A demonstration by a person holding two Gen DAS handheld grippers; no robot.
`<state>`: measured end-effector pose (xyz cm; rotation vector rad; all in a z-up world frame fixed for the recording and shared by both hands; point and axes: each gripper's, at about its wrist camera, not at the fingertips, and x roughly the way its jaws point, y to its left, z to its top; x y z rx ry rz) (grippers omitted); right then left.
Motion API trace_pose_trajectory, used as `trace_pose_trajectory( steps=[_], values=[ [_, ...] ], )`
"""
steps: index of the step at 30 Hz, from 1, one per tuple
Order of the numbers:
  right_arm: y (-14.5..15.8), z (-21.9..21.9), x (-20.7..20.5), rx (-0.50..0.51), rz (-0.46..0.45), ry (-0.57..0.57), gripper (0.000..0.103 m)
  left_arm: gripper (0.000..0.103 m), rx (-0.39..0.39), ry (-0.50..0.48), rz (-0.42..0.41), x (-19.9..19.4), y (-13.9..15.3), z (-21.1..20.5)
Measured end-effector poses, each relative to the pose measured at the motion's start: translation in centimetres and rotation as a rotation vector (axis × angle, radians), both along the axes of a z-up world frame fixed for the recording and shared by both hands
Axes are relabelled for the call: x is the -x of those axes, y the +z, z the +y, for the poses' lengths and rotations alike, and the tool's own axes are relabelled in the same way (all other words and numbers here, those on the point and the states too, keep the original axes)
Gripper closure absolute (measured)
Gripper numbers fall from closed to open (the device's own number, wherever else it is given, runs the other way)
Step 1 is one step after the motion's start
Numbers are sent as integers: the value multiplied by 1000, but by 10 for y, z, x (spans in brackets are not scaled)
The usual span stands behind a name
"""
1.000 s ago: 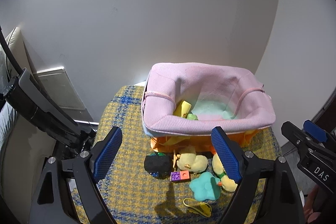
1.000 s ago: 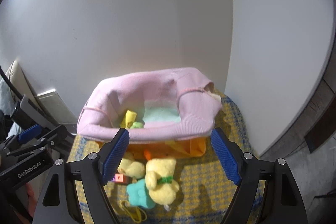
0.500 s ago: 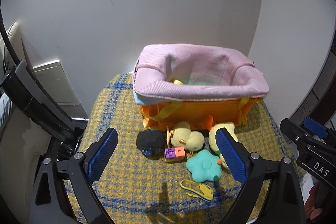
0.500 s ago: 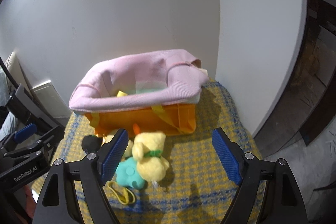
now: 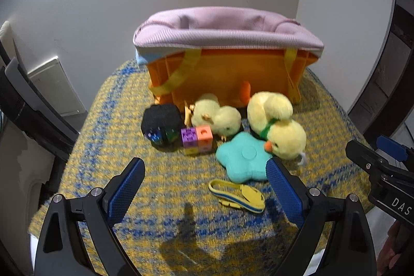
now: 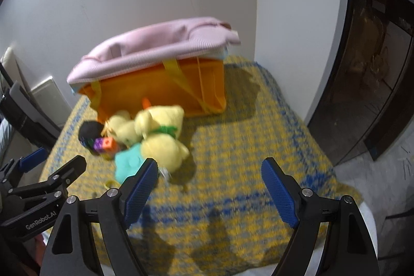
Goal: Organize objects
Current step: 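Withdraw both tools from the basket back toward the remaining toys, then grasp the yellow-and-blue clip with the left tool while the right tool grasps the yellow duck plush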
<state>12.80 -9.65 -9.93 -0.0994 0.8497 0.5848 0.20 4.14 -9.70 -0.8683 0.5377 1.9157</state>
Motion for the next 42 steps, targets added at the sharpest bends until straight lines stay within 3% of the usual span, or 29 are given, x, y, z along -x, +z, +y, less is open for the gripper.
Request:
trace_pose_trajectory(
  steps=[3,4,6,14,33,35,39,42],
  values=[
    [-11,-2,2,1,0,-5,21,7,11,-10,0,-3,-12,-1],
    [-15,-2,3,-4,2,-86,21,7,12,-15,6,-5,-15,-1],
    [-25,-2,4,3,6,-84,21,7,18,-24,11,-8,-21,-2],
    [-59,-7,-3,10,122,-109,21,7,19,-58,-17,-12,-43,-3],
    [-66,3,2,57,97,-103,21,8,83,-131,-86,-15,-87,24],
    [-66,4,3,65,92,-99,21,12,76,-136,-85,-16,-87,23],
    [-65,4,4,71,85,-103,21,30,61,-134,-81,-16,-85,20],
    [-65,4,5,72,81,-105,21,32,53,-134,-86,-15,-84,18]
  ],
)
